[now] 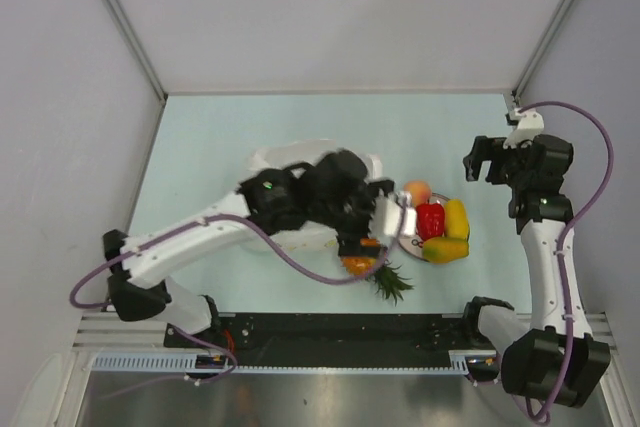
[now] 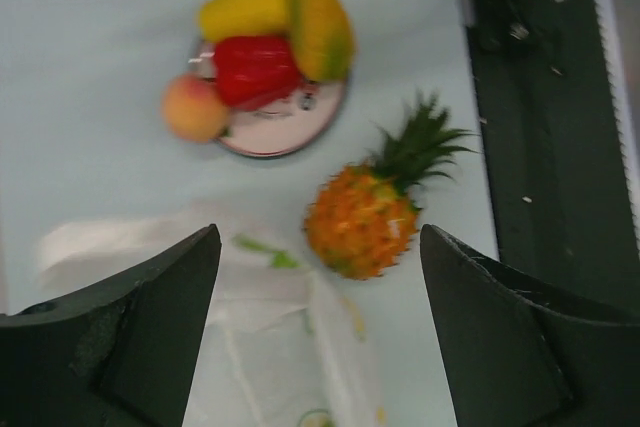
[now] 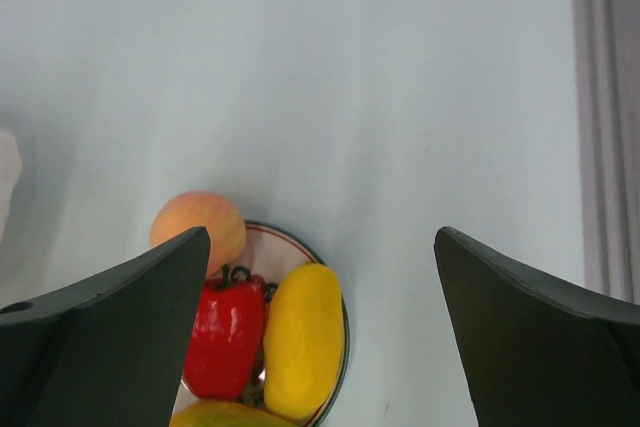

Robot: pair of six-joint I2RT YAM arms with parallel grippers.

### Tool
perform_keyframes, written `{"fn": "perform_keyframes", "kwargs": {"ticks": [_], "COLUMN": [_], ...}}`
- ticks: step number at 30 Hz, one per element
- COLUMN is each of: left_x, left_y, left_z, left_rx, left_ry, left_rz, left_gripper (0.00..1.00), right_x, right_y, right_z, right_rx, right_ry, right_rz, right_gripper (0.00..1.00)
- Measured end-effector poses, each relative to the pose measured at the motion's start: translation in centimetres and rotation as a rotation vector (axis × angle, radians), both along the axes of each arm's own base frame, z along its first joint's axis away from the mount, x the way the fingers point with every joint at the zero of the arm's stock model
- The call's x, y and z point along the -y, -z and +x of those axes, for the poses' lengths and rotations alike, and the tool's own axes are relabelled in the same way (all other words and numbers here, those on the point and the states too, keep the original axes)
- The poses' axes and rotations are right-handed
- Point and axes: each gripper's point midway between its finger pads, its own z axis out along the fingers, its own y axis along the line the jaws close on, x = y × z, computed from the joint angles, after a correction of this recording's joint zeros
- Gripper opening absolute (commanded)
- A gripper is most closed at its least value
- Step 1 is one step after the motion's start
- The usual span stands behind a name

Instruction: Take the fake fruits out of the plastic bag

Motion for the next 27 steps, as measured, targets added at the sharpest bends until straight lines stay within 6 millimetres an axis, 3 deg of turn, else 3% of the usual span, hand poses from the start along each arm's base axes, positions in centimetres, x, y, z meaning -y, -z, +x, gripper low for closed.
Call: {"fn": "perform_keyframes", "kwargs": {"ticks": [2,4,8,12,20,27], "left_x": [2.1,3.7,6.2,8.9,10.1,9.8], "left_y": [4.8,8.1,11.4,13.5,20.1,22.6], "left_z": [-2.9,-5.7,-9.0,-9.6,-11.1,-9.7], "left_rx": [-0.049,-0.074,-0.116,-0.139,-0.153,-0.106], "left_ry": [0.091,0.163,0.229,0.23,0.224,0.16], "left_rz": [0.124,0.208,0.298,0.329,0.484,0.549], "left_gripper": [0.84,0.82,0.66,0.56,0.5,0.45], "right_x": [1.4,3.1,6.2,8.9,13.7,12.1], "right_y": [-0.5,-0.7,-0.4,-0.3,1.4,0.8], "right_z": [0.4,0.5,0.1,-0.7,-2.3,-3.1], "right_rx": [0.017,0.02,0.004,0.006,-0.031,-0.045], "right_ry": [0.078,0.179,0.349,0.475,0.626,0.574], "right_rz": [0.025,0.077,0.178,0.265,0.466,0.528], "right_gripper": [1.0,1.0,1.0,1.0,0.98,0.98]}}
